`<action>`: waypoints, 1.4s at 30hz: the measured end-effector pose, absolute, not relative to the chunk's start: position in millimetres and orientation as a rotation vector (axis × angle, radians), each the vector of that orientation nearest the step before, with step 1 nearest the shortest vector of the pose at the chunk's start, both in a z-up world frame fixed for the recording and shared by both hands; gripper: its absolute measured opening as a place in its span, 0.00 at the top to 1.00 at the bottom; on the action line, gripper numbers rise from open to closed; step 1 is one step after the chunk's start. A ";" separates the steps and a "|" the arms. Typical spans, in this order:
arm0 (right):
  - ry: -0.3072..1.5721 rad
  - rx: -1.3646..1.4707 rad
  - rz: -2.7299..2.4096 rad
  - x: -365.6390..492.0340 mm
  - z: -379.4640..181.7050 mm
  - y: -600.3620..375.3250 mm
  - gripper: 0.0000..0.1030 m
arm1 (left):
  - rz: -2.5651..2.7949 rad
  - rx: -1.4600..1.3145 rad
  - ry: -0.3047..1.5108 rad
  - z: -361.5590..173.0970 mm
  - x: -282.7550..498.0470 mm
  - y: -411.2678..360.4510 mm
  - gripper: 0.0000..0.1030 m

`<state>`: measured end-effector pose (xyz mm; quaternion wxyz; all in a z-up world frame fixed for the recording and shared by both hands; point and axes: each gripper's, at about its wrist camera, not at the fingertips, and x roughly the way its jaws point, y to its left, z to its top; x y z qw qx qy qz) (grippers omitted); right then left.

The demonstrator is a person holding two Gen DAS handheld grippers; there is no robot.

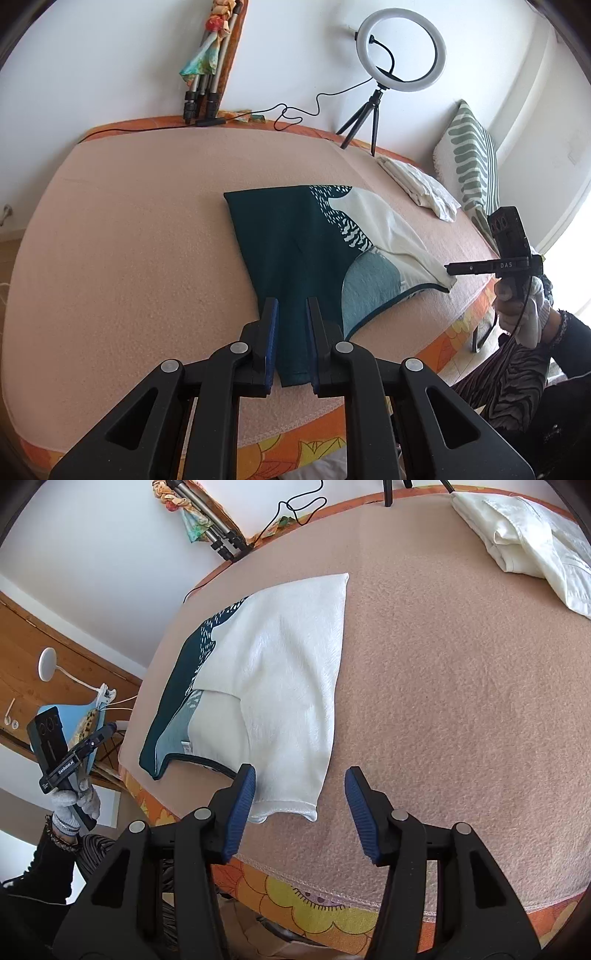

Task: Fold small clothes

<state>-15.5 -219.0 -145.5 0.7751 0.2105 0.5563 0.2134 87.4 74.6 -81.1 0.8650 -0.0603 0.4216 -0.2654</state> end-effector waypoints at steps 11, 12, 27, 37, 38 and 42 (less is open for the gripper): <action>1.250 0.245 0.428 -27.0 -147.2 -197.8 0.93 | -0.586 -0.077 0.922 -97.4 108.8 22.4 0.88; 1.249 0.225 0.432 -28.1 -144.4 -196.8 0.93 | -0.589 -0.078 0.928 -97.9 111.1 19.1 0.88; 1.009 0.200 0.415 93.8 -84.9 -142.1 0.69 | -0.523 -0.148 0.899 -89.5 208.3 -34.0 0.88; 1.105 0.180 0.375 142.2 -124.2 -113.6 0.69 | -0.459 -0.129 0.971 -120.9 245.2 -45.7 0.88; 1.120 0.180 0.366 144.4 -129.7 -114.5 0.69 | -0.449 -0.123 0.984 -125.6 247.2 -45.1 0.88; 1.154 0.164 0.332 147.5 -144.3 -118.2 0.69 | -0.438 -0.102 1.000 -138.1 248.5 -42.9 0.88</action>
